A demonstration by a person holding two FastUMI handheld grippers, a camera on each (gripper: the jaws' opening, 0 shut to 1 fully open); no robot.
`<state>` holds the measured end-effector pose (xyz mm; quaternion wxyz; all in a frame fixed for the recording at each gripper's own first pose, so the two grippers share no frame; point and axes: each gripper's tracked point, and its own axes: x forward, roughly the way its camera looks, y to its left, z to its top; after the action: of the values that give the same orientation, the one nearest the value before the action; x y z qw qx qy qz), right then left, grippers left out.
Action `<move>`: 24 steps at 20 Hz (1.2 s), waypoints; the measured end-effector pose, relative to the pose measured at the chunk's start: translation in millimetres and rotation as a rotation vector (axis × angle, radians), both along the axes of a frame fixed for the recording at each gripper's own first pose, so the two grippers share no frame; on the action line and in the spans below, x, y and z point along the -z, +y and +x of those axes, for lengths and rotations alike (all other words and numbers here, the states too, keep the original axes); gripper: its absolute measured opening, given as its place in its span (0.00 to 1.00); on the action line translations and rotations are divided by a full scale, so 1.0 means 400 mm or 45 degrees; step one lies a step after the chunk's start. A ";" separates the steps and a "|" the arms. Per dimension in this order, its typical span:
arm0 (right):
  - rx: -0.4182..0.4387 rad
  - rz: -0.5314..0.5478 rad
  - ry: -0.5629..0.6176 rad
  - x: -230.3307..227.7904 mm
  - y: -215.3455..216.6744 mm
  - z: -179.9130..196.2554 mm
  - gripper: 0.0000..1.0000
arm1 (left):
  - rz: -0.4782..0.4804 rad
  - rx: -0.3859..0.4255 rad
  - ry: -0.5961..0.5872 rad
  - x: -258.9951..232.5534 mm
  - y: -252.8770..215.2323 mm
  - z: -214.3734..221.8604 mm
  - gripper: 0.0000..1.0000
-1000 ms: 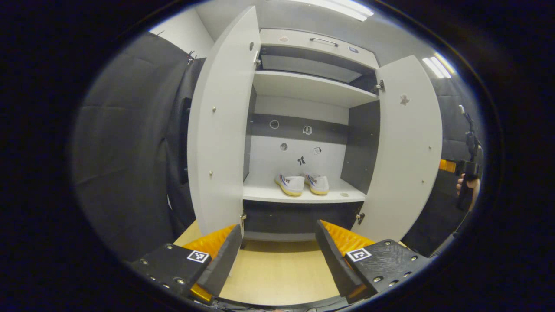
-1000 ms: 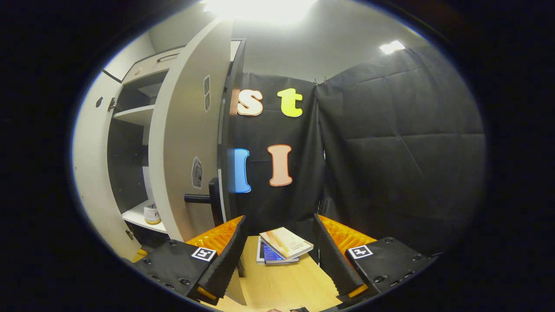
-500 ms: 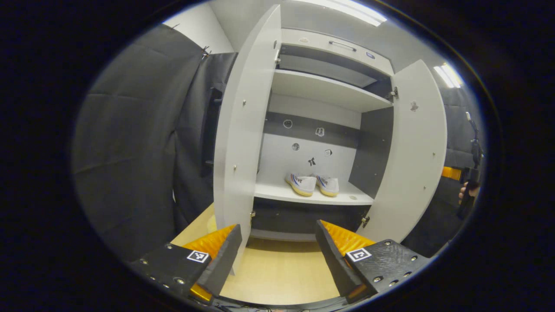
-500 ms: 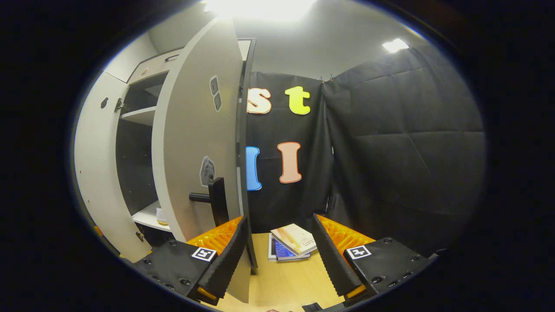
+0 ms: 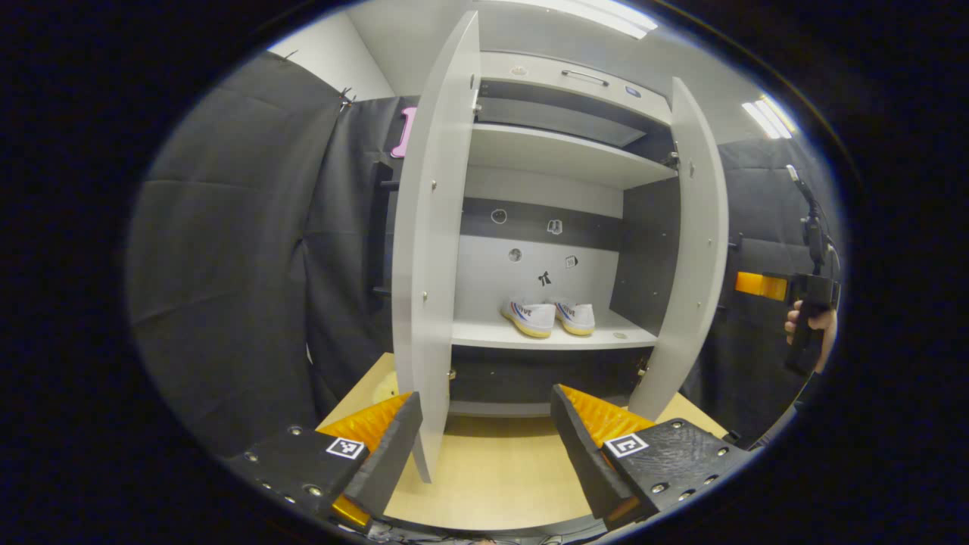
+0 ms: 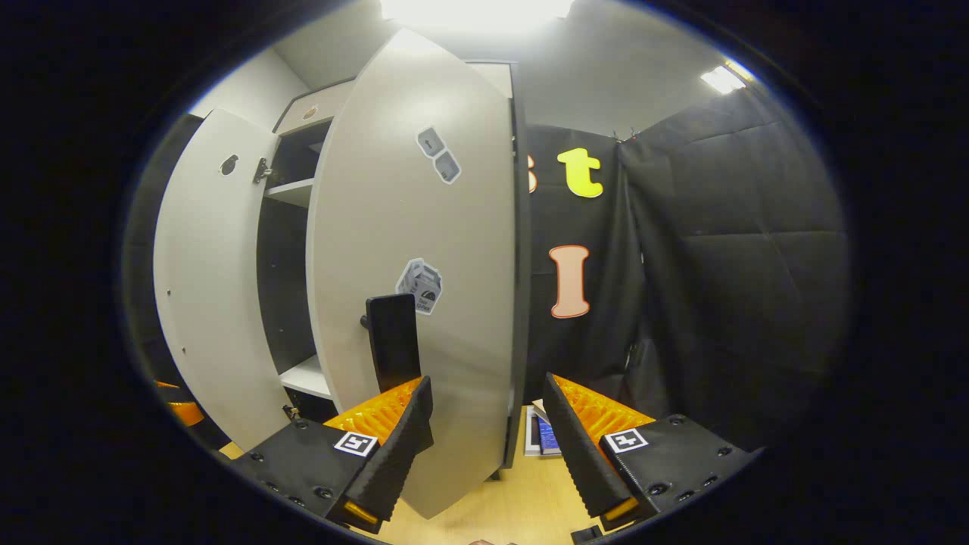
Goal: Grab one shoe with the right hand and put it into the shoe cabinet, grab the other shoe with the left hand and put it into the shoe cabinet; then close the right door with the right hand and the left door with the left hand.
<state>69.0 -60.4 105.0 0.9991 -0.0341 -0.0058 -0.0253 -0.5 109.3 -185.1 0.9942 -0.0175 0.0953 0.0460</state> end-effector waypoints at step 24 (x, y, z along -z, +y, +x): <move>0.053 0.095 0.079 0.142 0.122 -0.102 0.96 | 0.283 -0.263 -0.232 -0.260 0.496 -0.018 0.97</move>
<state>28.4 -11.5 48.1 0.9986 0.0024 0.0269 -0.0451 -7.6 307.6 -81.3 0.9845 0.0788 -0.0030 0.1564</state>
